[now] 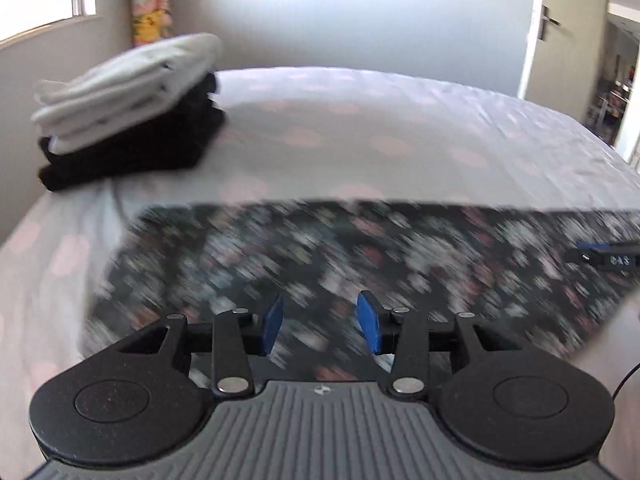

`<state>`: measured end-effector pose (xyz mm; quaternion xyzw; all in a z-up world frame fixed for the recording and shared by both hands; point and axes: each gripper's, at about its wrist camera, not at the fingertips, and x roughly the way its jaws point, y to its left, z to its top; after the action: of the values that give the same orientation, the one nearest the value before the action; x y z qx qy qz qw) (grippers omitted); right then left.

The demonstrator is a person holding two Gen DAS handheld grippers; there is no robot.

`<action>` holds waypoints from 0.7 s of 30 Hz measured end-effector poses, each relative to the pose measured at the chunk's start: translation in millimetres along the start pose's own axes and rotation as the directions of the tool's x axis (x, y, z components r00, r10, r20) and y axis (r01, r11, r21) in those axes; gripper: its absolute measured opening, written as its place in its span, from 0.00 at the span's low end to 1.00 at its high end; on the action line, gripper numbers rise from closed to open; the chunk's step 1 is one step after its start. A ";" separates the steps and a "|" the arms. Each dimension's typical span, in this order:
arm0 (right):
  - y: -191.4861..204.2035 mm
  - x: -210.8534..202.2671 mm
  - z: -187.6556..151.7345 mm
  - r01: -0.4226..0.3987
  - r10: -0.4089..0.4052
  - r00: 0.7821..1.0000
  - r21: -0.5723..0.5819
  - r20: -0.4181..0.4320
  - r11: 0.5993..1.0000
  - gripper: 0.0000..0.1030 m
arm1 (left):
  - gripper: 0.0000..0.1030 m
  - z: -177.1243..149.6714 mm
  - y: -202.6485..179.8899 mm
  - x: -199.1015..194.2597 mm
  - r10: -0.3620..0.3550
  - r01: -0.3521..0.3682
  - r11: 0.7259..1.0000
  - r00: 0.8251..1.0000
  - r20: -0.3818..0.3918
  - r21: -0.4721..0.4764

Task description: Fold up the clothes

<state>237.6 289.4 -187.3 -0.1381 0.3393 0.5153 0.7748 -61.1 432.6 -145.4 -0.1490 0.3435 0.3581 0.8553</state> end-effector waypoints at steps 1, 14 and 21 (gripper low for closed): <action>13.0 -7.5 -7.4 -0.038 0.038 0.999 -0.014 -0.003 0.999 0.39 | 0.47 -8.5 -12.1 0.9 0.001 -0.001 1.000 1.000 -0.011 0.019; 63.7 -17.7 -75.5 0.029 -0.025 0.999 -0.167 0.023 0.986 0.38 | 0.42 -79.0 -74.7 16.3 0.071 -0.069 0.983 0.997 -0.007 0.169; 63.5 -21.8 -78.2 0.037 -0.032 0.999 -0.165 0.034 0.986 0.38 | 0.43 -96.7 -60.6 15.6 0.018 -0.025 0.997 0.995 0.095 0.077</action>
<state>145.8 257.3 -221.4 -0.1997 0.2808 0.5304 0.7746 -56.4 349.8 -225.3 -0.0946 0.3182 0.3602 0.8718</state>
